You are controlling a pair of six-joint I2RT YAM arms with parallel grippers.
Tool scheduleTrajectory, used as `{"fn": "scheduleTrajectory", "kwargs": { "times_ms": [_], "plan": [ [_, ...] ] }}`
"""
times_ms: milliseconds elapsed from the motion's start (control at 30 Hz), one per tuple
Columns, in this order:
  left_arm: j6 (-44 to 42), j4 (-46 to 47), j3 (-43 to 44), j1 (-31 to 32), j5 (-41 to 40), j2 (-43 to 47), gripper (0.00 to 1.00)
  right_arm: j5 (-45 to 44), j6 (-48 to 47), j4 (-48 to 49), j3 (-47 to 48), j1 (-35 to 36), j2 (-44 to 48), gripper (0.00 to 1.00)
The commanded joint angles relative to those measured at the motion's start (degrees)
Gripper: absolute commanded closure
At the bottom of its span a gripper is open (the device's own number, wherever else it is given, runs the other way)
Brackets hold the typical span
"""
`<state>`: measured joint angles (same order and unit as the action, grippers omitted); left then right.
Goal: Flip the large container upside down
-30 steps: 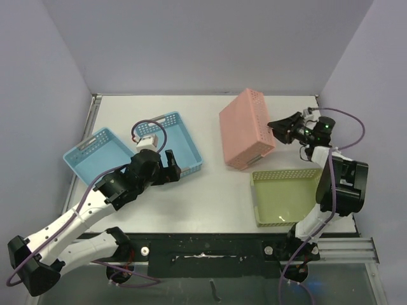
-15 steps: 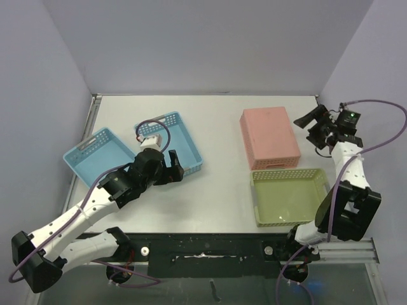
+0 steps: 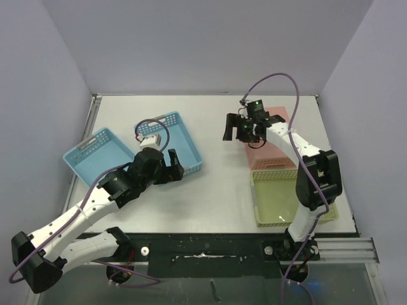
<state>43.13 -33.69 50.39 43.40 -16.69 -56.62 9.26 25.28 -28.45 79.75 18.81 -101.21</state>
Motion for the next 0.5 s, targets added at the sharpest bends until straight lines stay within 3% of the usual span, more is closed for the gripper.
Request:
{"fn": "scheduleTrajectory", "kwargs": {
  "times_ms": [0, 200, 333, 467],
  "plan": [
    [0.55, 1.05, 1.35, -0.41, -1.19, 2.53, 0.08, -2.16, -3.47, -3.38, 5.69, -0.47, -5.23, 0.06],
    [0.32, 0.39, 2.26, -0.50, -1.00, 2.66, 0.08, -23.36, -1.75, -13.72, 14.30, -5.44, -12.45, 0.05],
    [0.06, 0.80, 2.05, -0.52, -0.88, 2.64, 0.08, -24.79, 0.81, -12.50, 12.03, -9.74, -7.49, 0.05],
    [-0.48, 2.22, 1.67, -0.59, -0.08, 1.44, 0.08, -25.89, -0.31, -12.93, 10.62, -5.49, -2.20, 0.05]
  ]
}}
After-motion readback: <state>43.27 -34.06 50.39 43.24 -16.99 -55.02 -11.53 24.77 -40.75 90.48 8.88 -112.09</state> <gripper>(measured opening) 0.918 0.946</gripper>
